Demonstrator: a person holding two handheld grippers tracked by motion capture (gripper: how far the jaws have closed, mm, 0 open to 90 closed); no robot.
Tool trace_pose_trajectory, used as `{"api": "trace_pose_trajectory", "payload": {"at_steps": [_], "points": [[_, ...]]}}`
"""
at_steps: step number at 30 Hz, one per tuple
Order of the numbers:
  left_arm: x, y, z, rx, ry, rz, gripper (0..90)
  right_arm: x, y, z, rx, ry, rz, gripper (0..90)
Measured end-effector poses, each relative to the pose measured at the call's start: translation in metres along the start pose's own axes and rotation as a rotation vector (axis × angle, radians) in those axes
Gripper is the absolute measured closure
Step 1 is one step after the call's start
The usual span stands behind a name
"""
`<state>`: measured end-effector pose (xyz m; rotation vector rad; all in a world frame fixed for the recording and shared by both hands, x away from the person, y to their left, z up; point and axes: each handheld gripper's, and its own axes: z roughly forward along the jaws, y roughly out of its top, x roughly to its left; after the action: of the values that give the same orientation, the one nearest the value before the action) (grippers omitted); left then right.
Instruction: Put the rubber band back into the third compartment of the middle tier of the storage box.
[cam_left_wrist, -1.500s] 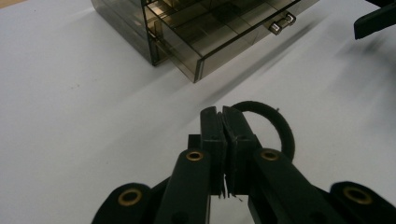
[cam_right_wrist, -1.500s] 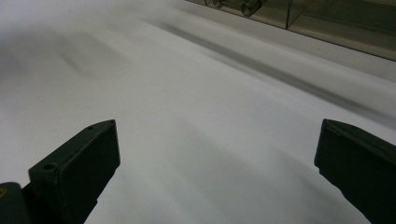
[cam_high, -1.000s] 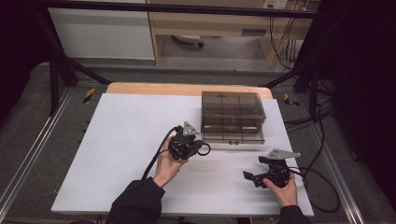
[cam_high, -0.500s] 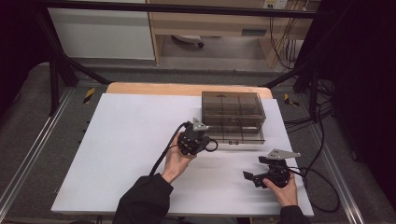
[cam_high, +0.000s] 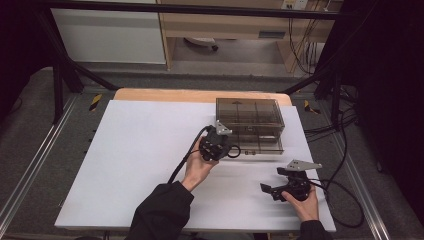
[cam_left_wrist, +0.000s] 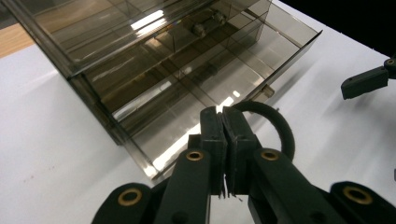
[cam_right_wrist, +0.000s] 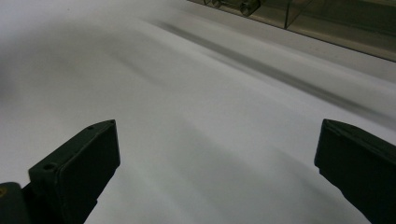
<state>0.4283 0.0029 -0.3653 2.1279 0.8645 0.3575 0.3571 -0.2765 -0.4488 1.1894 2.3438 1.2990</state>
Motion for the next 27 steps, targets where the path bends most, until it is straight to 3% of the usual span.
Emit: {"api": "trace_pose_trajectory", "payload": {"at_steps": [15,27], "points": [[-0.010,0.020,0.018,-0.011,-0.005,0.016,87.7,0.000,0.000,0.000,0.002,-0.002,0.000,0.7],[-0.013,0.030,0.034,-0.005,-0.003,0.003,87.7,0.001,0.000,0.001,0.006,-0.001,0.001,0.7]]}}
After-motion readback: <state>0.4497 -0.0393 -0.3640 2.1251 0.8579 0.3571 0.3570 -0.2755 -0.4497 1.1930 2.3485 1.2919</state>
